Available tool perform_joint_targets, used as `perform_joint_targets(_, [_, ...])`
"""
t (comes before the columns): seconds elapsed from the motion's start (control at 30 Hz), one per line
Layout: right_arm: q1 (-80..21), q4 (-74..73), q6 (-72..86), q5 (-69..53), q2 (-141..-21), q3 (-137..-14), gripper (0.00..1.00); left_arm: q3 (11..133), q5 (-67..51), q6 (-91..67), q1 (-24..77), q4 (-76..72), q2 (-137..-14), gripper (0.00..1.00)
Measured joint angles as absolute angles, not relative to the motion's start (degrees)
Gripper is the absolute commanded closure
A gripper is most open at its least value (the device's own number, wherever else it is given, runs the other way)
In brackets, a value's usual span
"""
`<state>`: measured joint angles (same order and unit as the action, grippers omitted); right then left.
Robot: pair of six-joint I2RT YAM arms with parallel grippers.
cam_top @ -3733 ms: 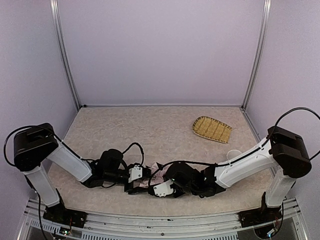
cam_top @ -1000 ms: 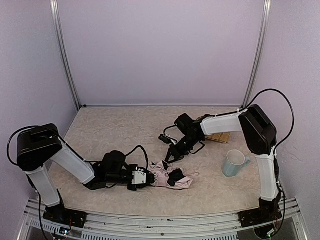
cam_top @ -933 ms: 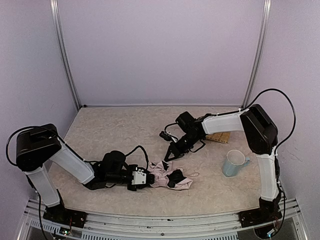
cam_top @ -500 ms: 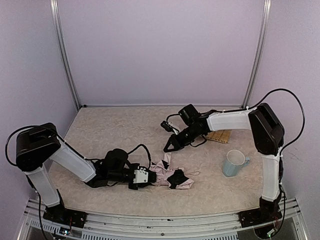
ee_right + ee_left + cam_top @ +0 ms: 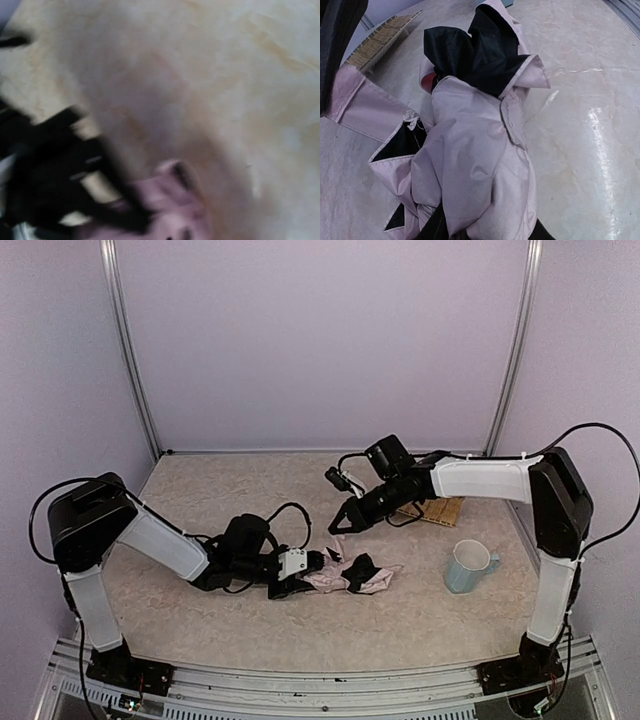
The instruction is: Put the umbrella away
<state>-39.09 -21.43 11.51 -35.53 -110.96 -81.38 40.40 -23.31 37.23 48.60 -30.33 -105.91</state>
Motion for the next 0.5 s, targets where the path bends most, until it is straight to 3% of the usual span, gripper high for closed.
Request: perform_joint_targets(0.5, [-43.24, -12.03, 21.52, -33.45, -102.37, -66.70, 1.00, 55.35, -32.58, 22.04, 43.42, -18.76, -114.15, 1.00])
